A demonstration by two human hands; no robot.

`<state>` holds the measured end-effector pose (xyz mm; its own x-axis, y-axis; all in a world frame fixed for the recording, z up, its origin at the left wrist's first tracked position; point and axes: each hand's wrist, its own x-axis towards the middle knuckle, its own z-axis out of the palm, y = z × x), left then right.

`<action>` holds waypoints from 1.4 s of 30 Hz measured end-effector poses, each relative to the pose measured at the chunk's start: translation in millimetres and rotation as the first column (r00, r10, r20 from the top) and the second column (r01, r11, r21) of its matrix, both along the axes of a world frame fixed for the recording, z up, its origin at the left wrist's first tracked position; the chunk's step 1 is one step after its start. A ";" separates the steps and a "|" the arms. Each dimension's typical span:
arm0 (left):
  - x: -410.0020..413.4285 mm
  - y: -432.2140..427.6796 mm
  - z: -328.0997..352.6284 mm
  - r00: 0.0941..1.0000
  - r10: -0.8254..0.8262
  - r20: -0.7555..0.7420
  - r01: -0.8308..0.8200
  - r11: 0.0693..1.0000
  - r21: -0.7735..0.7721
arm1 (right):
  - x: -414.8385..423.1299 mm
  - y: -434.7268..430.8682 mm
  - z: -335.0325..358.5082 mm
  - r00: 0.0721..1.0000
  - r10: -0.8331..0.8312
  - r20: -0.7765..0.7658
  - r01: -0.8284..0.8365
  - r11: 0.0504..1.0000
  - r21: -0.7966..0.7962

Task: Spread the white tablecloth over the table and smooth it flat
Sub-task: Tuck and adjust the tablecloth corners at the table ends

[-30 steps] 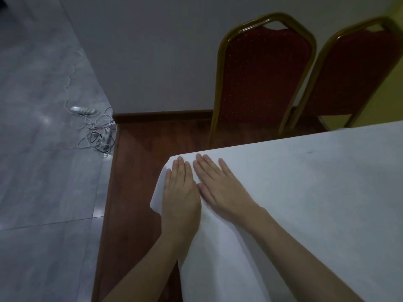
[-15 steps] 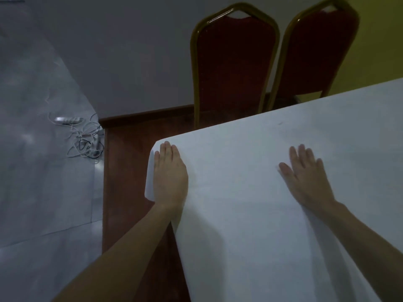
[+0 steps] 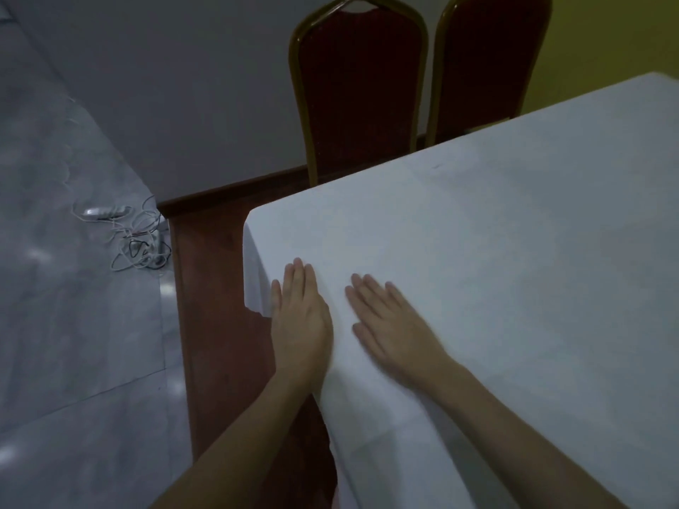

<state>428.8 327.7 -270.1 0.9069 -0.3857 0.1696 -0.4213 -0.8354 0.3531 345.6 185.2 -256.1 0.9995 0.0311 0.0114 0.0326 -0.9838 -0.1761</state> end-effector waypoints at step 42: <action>-138.9 -2.4 7.8 0.990 -0.142 -0.002 0.141 0.987 0.083 | -219.8 59.6 11.6 0.958 0.203 -0.204 -0.202 0.979 0.024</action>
